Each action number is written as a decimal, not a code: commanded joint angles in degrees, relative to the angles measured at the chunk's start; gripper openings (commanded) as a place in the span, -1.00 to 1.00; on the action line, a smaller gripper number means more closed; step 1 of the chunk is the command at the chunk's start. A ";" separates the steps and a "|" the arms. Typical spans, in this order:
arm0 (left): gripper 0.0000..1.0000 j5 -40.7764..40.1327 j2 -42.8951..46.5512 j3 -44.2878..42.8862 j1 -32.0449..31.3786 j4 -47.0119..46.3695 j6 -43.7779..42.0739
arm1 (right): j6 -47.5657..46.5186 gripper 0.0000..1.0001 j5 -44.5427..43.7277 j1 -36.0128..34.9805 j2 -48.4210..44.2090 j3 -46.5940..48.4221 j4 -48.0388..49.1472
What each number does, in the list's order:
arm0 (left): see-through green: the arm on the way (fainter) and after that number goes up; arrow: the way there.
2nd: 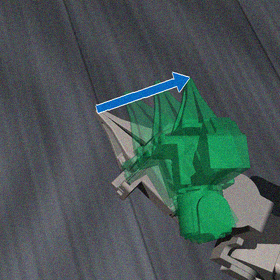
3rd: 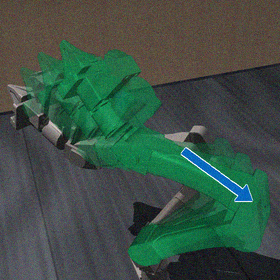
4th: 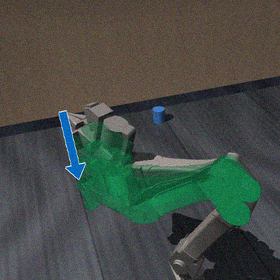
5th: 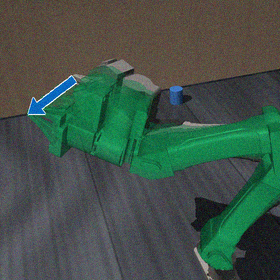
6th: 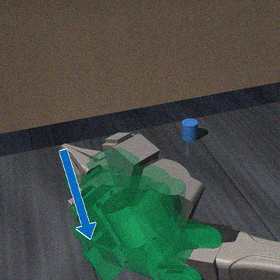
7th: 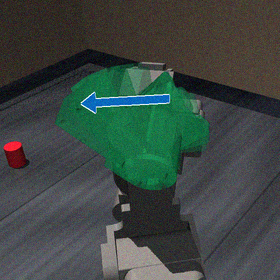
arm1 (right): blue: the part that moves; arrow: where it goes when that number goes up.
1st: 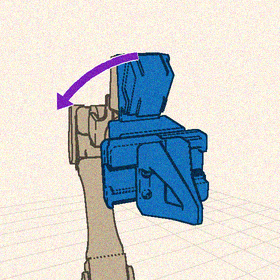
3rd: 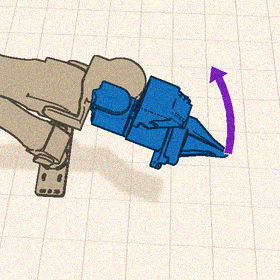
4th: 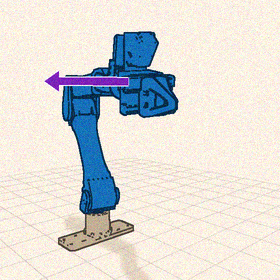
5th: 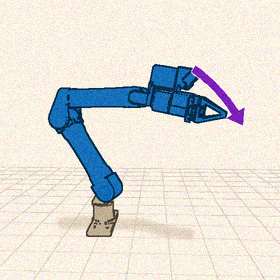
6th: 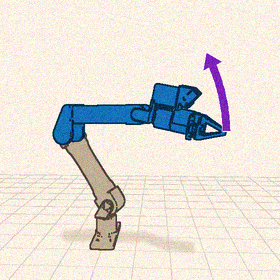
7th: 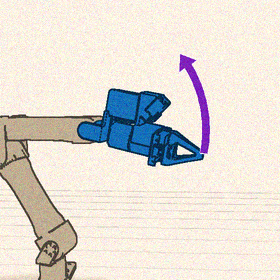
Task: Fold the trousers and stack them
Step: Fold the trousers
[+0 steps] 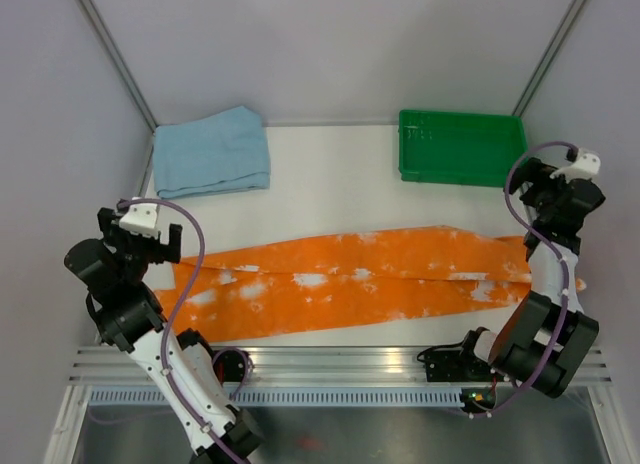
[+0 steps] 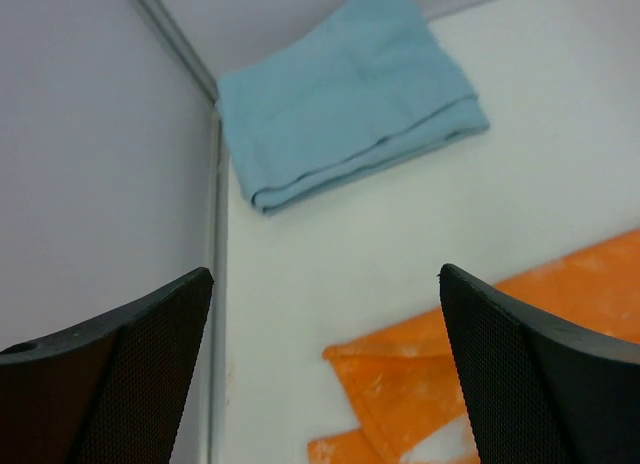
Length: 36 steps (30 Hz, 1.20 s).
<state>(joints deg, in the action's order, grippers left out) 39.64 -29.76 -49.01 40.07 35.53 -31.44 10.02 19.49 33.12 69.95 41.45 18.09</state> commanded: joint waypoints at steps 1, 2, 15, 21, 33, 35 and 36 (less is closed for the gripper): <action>0.99 10.19 -1.79 0.93 -0.78 -14.67 21.47 | -6.67 0.96 8.02 -7.62 1.76 6.44 -6.48; 0.99 5.67 -2.66 1.98 -1.40 -18.70 26.29 | -6.42 0.96 8.46 -9.20 2.03 7.23 -7.27; -0.95 -7.65 -33.68 -15.05 -28.54 1.03 33.64 | 0.97 -1.00 1.35 -19.94 3.79 11.28 -34.24; -0.95 -4.66 -41.32 -14.80 -48.21 2.35 39.52 | 0.18 -1.00 13.81 -22.65 2.91 12.78 -47.49; -0.95 -15.36 -42.22 -3.73 -66.70 4.72 46.63 | 5.96 -0.99 -0.58 -45.33 0.96 1.00 -53.24; -0.95 -18.80 -42.49 -0.66 -67.93 5.08 50.40 | 7.29 -1.00 -4.52 -47.18 4.29 0.65 -53.33; -0.95 -19.76 -42.14 0.57 -68.28 4.47 51.90 | 8.25 -0.99 -5.94 -48.32 5.18 1.08 -53.33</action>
<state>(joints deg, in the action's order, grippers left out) 26.48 -73.01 -51.44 -26.85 38.39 12.80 13.85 20.95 -12.88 71.99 42.96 -33.76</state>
